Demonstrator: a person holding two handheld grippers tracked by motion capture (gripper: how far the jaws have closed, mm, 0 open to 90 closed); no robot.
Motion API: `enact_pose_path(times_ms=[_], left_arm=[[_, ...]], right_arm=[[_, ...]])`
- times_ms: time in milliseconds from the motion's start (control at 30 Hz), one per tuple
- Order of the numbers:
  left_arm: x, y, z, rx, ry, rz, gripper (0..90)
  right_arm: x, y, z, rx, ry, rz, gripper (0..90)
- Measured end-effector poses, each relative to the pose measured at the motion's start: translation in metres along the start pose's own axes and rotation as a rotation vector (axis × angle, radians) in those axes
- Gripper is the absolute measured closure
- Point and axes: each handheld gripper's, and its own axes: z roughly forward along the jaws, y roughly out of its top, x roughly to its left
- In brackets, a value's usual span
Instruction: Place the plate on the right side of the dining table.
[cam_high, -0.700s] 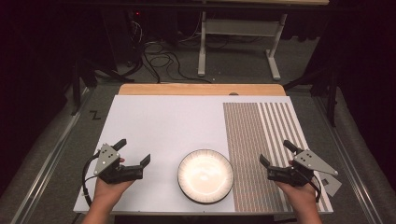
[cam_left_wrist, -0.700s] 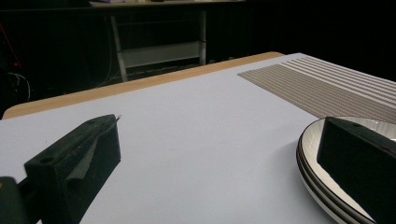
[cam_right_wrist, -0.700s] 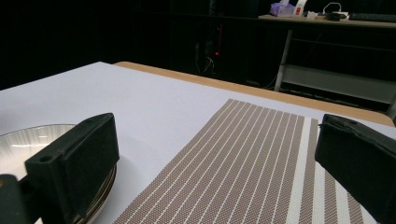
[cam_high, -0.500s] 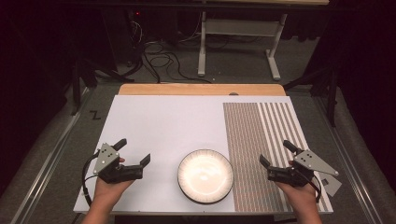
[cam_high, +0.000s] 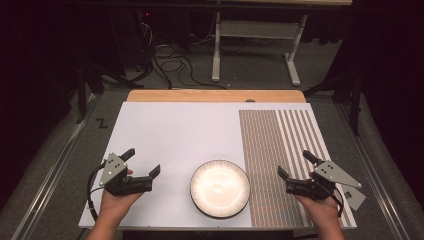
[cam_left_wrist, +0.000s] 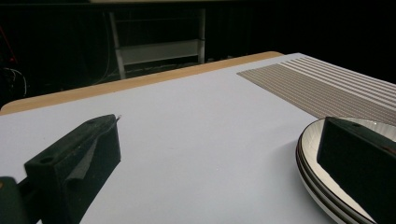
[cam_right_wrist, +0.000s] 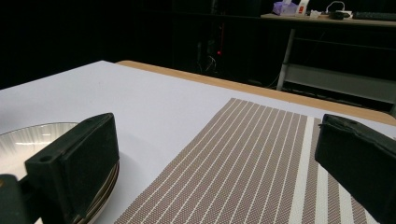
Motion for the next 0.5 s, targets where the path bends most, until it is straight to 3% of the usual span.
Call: enact_pose_path(times_ms=[500], left_arm=[[-0.0008,-0.0007,0.0017,0.013,-0.008,0.010,0.3]], right_arm=[[0.0053,0.0018,0.0015,0.008,0.028,-0.016,0.2]])
